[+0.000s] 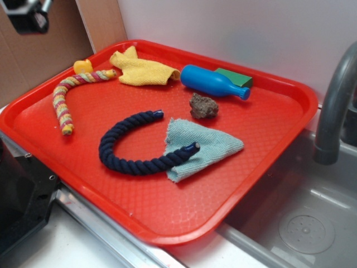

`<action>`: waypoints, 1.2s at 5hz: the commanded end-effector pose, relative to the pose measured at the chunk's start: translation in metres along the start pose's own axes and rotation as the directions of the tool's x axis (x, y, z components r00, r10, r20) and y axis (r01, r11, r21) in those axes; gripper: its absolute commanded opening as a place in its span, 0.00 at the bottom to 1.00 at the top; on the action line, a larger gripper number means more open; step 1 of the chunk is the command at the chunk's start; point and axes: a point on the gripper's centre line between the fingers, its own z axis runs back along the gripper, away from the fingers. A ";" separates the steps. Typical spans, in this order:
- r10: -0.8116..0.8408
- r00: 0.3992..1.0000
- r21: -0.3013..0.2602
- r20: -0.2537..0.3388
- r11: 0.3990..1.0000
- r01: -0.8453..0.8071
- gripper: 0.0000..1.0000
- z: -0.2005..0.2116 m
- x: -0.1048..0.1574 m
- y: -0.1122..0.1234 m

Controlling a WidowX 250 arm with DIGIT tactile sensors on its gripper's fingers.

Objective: Grab the multicolored rope.

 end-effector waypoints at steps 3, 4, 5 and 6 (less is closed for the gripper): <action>0.063 0.990 -0.016 -0.126 0.998 -0.065 1.00 -0.108 0.009 0.016; 0.031 0.990 -0.011 -0.140 0.999 -0.033 1.00 -0.129 0.007 0.017; 0.001 0.989 -0.007 -0.148 1.000 -0.003 1.00 -0.144 0.007 0.014; -0.018 0.987 -0.003 -0.160 1.000 0.018 1.00 -0.153 0.007 0.010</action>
